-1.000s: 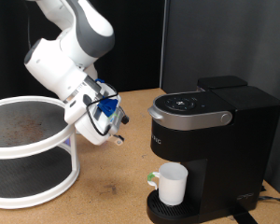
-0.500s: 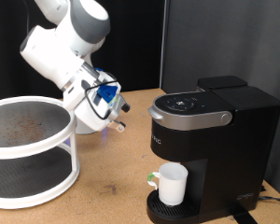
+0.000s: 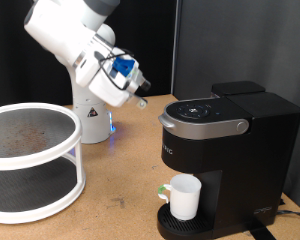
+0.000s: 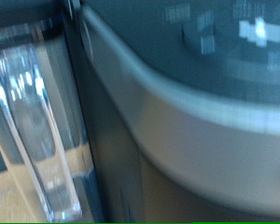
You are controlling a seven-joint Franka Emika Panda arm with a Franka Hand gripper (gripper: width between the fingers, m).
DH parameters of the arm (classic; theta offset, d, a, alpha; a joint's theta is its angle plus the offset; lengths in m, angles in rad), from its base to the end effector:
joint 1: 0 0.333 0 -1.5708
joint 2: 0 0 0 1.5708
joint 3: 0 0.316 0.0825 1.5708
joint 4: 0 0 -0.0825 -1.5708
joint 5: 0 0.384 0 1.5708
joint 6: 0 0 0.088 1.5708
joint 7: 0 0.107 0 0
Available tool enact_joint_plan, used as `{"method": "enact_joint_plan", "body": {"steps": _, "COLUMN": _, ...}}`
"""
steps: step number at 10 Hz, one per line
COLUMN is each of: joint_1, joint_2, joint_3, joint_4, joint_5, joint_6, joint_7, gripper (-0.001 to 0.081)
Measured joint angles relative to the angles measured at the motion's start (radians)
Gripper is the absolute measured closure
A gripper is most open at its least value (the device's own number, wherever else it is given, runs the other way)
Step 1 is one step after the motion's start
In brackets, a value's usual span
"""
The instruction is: Make a cup of coffee with the keurig machine
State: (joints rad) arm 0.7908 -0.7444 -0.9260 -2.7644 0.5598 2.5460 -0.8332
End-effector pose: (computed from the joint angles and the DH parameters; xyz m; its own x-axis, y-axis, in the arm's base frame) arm 0.3822 -0.0304 0.3773 0.8396 0.0605 0.5397 0.4348 -0.6705 -0.6011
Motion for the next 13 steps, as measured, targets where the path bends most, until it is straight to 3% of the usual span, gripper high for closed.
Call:
{"method": "enact_joint_plan", "body": {"steps": 3, "joint_1": -0.01, "joint_2": -0.077, "joint_3": 0.072, "joint_4": 0.025, "joint_5": 0.001, "joint_6": -0.019, "joint_7": 0.07, "gripper": -0.0001}}
{"method": "enact_joint_plan", "body": {"steps": 7, "joint_1": -0.012, "joint_2": -0.115, "joint_3": 0.164, "joint_4": 0.08, "joint_5": 0.026, "joint_6": -0.037, "joint_7": 0.206, "gripper": -0.0001}}
{"method": "enact_joint_plan", "body": {"steps": 9, "joint_1": -0.007, "joint_2": -0.115, "joint_3": 0.164, "joint_4": 0.077, "joint_5": 0.018, "joint_6": -0.026, "joint_7": 0.192, "gripper": -0.0001}}
{"method": "enact_joint_plan", "body": {"steps": 11, "joint_1": 0.026, "joint_2": -0.111, "joint_3": 0.184, "joint_4": 0.101, "joint_5": 0.011, "joint_6": 0.011, "joint_7": 0.191, "gripper": -0.0001}}
{"method": "enact_joint_plan", "body": {"steps": 13, "joint_1": 0.022, "joint_2": -0.06, "joint_3": 0.235, "joint_4": 0.167, "joint_5": -0.087, "joint_6": -0.071, "joint_7": 0.275, "gripper": -0.0001}}
